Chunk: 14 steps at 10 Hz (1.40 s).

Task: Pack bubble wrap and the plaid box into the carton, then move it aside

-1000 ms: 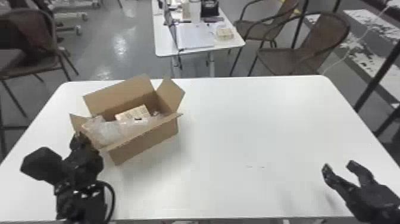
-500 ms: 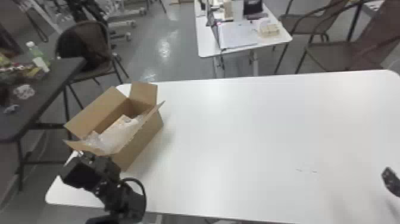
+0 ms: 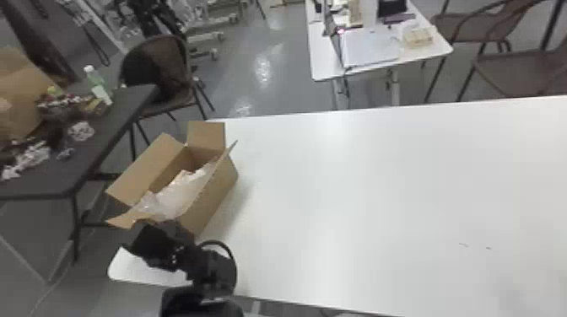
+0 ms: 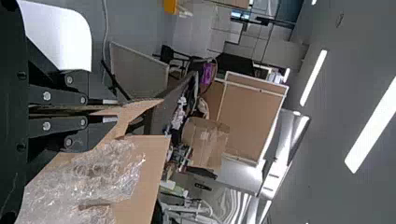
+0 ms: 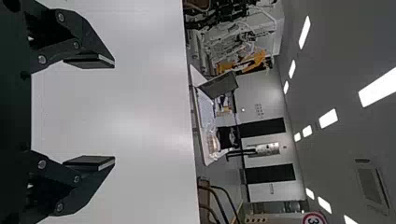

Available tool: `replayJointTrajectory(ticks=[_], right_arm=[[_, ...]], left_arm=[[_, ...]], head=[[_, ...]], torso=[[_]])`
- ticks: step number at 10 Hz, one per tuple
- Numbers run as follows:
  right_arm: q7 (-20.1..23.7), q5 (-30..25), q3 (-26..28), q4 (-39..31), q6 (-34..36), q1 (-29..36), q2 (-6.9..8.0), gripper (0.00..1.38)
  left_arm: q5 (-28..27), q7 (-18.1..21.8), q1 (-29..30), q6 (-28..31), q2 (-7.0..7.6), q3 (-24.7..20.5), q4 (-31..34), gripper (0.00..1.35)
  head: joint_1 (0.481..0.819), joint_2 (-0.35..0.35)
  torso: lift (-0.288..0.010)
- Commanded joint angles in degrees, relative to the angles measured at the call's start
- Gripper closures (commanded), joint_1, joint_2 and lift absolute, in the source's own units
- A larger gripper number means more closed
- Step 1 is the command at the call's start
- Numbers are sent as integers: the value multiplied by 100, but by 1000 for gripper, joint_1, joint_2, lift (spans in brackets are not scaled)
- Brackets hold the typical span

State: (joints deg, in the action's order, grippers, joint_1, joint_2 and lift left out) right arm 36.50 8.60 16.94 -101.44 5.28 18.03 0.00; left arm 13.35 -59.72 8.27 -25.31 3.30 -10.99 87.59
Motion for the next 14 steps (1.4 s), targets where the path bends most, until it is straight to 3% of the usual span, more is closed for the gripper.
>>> replayJointTrajectory(ticks=[1, 2, 3, 4, 6, 7, 8, 10, 11, 12, 13, 14], right_arm=[[15, 2, -7, 11, 17, -10, 5, 522], [32, 10, -7, 2, 17, 8, 5, 522], [32, 19, -7, -60, 17, 60, 5, 522], [32, 37, -7, -148, 17, 113, 5, 522], [23, -42, -7, -464, 17, 271, 5, 522], [15, -183, 20, -614, -115, 403, 5, 522], [-3, -218, 20, -693, -352, 552, 5, 522], [-3, -403, 11, -684, -677, 711, 5, 524], [-29, -499, 2, -701, -800, 807, 5, 522], [-258, -658, -68, -728, -1011, 1045, 5, 522], [-592, -789, -156, -666, -1310, 1300, 5, 522], [-645, -930, -156, -517, -1547, 1458, 5, 524]], left_arm=[[124, -14, -27, -370, 83, 220, -58, 619], [89, -5, 131, -677, 153, 466, 56, 188], [115, 13, 412, -765, 302, 791, 460, 55], [80, 57, 737, -765, 496, 1099, 961, 125], [-412, 109, 1528, -466, 856, 1662, 2157, 140], [-772, 523, 1774, -150, 944, 1855, 2578, 144], [-983, 1190, 1862, -44, 926, 1952, 2684, 147], [-1098, 3115, 2390, 360, 671, 1591, 2658, 147], [-1212, 3625, 2724, 386, 619, 1442, 2552, 147], [-1282, 3880, 3023, 492, 689, 1398, 2499, 147], [-1265, 3915, 3242, 641, 795, 1433, 2455, 147], [-1273, 3924, 3295, 641, 821, 1459, 2367, 148]], head=[[695, 347], [695, 342], [695, 330], [695, 306], [695, 262], [695, 230], [695, 179], [695, 73], [695, 50], [695, 31], [695, 24], [695, 20]], torso=[[-137], [-137], [-137], [-137], [-137], [-137], [-137], [-137], [-137], [-137], [-137], [-137]])
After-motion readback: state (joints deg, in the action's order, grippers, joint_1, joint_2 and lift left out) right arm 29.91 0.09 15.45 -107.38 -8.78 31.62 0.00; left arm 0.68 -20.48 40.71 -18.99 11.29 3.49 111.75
